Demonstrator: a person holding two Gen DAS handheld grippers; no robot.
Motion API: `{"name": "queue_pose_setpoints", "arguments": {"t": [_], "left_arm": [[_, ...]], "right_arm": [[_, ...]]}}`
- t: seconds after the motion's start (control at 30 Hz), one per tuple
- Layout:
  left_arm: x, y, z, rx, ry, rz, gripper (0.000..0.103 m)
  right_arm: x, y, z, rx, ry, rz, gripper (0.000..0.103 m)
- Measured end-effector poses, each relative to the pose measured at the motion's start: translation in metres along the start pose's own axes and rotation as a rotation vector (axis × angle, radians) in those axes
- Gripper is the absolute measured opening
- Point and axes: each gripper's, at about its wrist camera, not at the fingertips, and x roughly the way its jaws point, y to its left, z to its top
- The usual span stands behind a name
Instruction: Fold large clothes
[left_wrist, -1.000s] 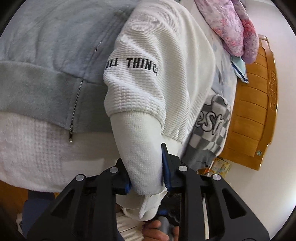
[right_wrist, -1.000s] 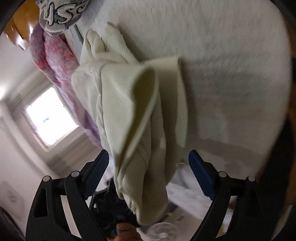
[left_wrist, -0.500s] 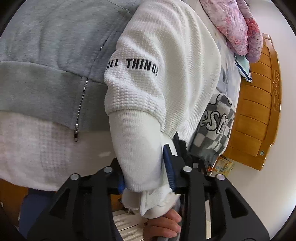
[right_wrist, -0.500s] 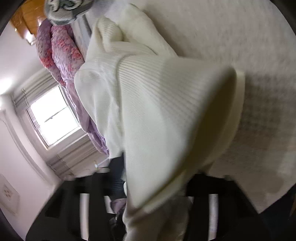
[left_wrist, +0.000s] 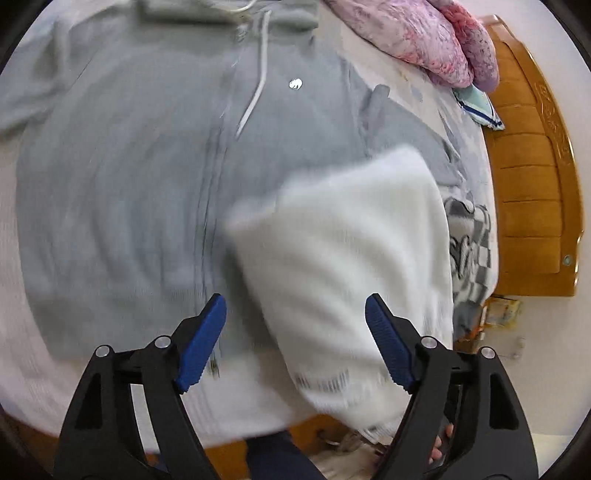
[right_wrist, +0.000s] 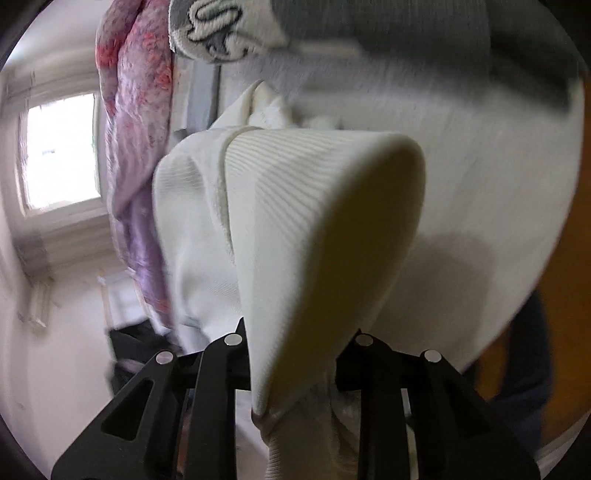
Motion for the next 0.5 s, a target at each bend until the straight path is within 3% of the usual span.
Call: {"name": "queue_pose_setpoints", "arguments": {"t": [0.1,0.23,0.33,0.37,0.5], "left_arm": [[0.025,-0.015,0.029,0.077,0.055,-0.038,0.083],[0.070,-0.030,0.055,0.174,0.140,-0.011,0.084],[0.107,-0.032,0.069,0.157,0.252,-0.047,0.084],[0.119,-0.030,0.072,0.159,0.293,-0.057,0.090],[0.149,-0.018,0.082,0.103,0.380,-0.045,0.094]], "right_arm": [[0.002,-0.009,0.022,-0.025,0.026,-0.032,0.022],[0.009,-0.009,0.032,-0.056,0.059,-0.052,0.022],[0.011,-0.015,0.032,-0.049,0.073,-0.046,0.023],[0.009,-0.018,0.028,-0.047,0.077,-0.043,0.023],[0.012,-0.023,0.032,-0.049,0.096,-0.038,0.023]]}}
